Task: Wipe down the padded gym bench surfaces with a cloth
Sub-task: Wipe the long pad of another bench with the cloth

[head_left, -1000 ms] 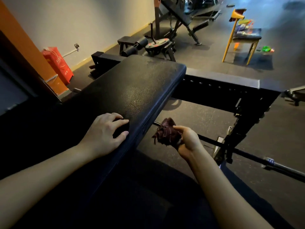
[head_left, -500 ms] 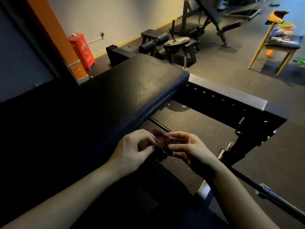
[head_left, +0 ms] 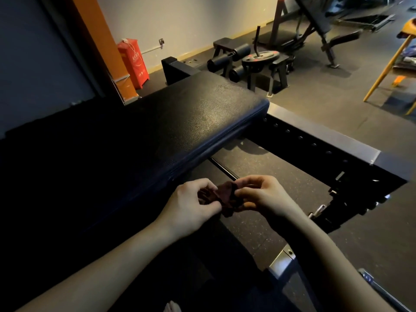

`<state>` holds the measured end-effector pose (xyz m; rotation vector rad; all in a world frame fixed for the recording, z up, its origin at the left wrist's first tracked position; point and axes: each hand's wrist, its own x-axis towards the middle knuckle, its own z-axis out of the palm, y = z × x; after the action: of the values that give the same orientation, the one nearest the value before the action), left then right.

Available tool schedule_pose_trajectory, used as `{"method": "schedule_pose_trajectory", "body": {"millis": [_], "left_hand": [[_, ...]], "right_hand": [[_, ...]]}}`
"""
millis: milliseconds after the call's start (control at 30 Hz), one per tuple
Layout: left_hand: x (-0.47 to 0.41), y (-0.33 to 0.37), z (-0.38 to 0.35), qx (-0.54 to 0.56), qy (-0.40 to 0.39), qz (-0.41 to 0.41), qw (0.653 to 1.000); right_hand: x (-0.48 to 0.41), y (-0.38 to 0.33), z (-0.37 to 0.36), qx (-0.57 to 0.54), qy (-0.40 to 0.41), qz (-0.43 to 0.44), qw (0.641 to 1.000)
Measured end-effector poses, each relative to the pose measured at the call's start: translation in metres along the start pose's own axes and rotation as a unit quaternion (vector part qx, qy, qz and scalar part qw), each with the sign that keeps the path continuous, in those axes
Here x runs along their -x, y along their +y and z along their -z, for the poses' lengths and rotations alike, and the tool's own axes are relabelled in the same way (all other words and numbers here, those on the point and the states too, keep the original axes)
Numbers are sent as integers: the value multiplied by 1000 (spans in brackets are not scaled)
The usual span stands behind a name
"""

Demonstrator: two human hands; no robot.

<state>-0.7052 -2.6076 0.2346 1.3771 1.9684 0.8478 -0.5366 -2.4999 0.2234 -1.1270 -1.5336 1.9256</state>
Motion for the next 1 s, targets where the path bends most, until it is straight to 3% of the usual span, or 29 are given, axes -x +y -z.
{"method": "schedule_pose_trajectory", "body": {"millis": [133, 267, 500, 633, 733, 867, 933, 1000], "left_hand": [[-13, 2, 23, 145, -41, 76, 986], [-21, 0, 35, 353, -101, 163, 916], [-27, -14, 40, 385, -65, 265, 882], [-23, -18, 42, 385, -100, 235, 887], [-23, -17, 32, 380, -43, 251, 889], [-26, -24, 29, 387, 3, 317, 866], [-24, -27, 28, 353, 13, 301, 886], [-19, -29, 26, 267, 29, 230, 935]], "right_hand": [[-2, -10, 10, 53, -63, -1, 997], [-10, -12, 7, 33, -96, -16, 995], [-21, 3, 0, -83, -162, -59, 982], [-28, 11, 0, -96, -155, -84, 980], [-27, 10, 0, -123, -150, -87, 977], [-25, 10, 1, -146, -138, -81, 976], [-25, 10, -1, -127, -127, -75, 981], [-25, 10, -5, -122, -104, -78, 984]]}}
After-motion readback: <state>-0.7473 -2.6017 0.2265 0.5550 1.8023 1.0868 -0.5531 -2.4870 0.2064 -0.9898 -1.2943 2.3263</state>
